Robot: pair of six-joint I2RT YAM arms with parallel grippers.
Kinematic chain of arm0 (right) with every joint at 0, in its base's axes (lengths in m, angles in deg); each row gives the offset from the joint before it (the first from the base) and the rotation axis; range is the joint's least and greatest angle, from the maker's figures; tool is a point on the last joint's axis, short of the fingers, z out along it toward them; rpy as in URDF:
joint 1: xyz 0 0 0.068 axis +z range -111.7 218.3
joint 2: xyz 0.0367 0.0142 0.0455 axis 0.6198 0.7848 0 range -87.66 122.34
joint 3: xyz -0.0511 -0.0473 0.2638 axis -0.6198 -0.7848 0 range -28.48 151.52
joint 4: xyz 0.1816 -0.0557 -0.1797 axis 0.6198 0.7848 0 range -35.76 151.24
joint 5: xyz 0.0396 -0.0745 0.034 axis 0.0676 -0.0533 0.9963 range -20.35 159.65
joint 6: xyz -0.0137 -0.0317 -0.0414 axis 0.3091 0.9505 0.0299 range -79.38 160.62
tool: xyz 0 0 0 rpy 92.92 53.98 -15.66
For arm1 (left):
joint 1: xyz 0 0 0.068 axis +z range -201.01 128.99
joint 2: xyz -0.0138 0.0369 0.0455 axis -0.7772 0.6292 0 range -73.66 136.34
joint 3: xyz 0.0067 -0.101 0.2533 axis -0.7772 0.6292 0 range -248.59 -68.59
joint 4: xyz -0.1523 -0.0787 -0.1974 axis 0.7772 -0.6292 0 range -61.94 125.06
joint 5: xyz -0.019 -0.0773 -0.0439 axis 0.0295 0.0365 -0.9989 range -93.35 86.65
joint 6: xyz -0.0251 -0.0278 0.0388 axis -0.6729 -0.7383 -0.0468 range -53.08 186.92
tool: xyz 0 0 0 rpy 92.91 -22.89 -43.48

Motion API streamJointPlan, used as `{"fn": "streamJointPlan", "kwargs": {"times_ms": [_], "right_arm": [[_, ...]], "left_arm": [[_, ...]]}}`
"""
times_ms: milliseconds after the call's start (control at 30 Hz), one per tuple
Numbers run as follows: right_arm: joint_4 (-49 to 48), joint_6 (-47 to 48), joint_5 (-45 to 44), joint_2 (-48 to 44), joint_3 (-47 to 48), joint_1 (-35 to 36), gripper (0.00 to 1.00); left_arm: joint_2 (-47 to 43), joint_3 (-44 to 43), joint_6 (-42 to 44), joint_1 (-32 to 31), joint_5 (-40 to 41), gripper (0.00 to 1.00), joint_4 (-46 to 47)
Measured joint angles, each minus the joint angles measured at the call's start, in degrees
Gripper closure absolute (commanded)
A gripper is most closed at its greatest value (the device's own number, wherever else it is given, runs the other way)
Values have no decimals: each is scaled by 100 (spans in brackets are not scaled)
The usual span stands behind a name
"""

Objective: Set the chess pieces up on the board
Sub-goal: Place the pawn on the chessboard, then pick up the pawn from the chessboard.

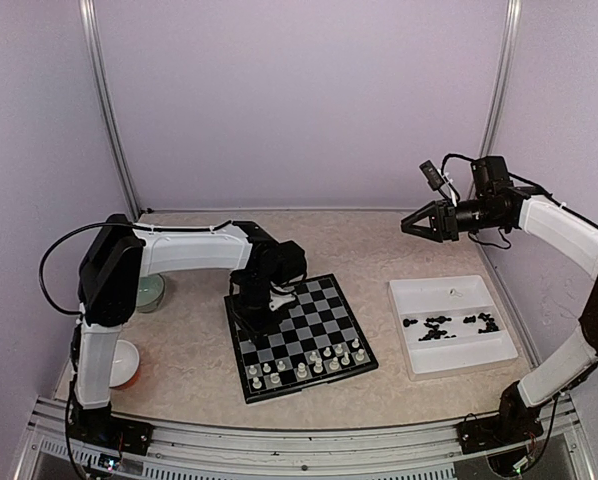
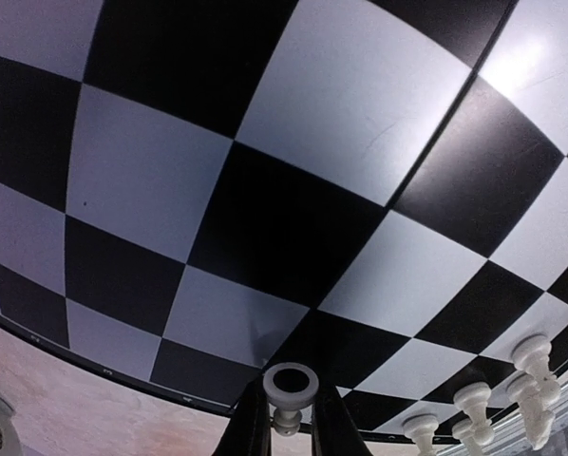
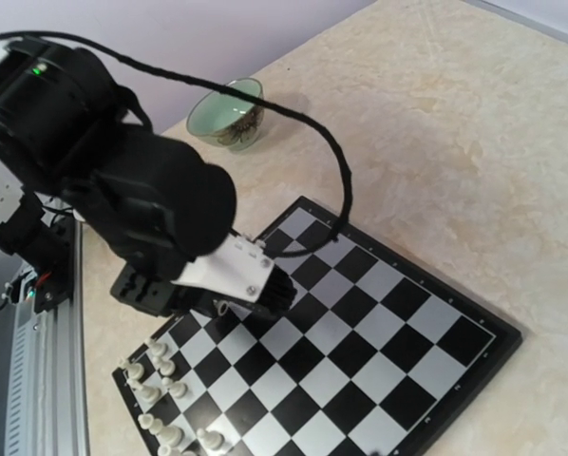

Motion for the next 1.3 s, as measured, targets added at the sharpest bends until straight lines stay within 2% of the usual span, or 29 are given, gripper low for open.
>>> {"fn": "streamJointPlan", "kwargs": {"times_ms": [133,267,633,833,933,1100,1300], "right_arm": [[-2,-2,-4,0,-7,0,63],[-2,-2,-7,0,-9,0,62],[-4,-2,-26,0,-17,0,62],[7,63,-50,0,-17,0,62],[20,125,-74,0,-17,9,62],[42,170,-116,4,-17,31,62],[48,177,-151,17,-17,39,62]], "left_arm": [[111,-76,26,0,48,70,-70],[229,-256,42,0,155,58,-61],[151,-302,-61,-2,313,56,162],[-1029,970,-302,-26,297,52,1086],[-2002,1910,-535,-83,295,53,1930],[-3357,3521,-979,-374,326,57,3858],[-3683,4452,-1161,-505,437,61,5198]]}}
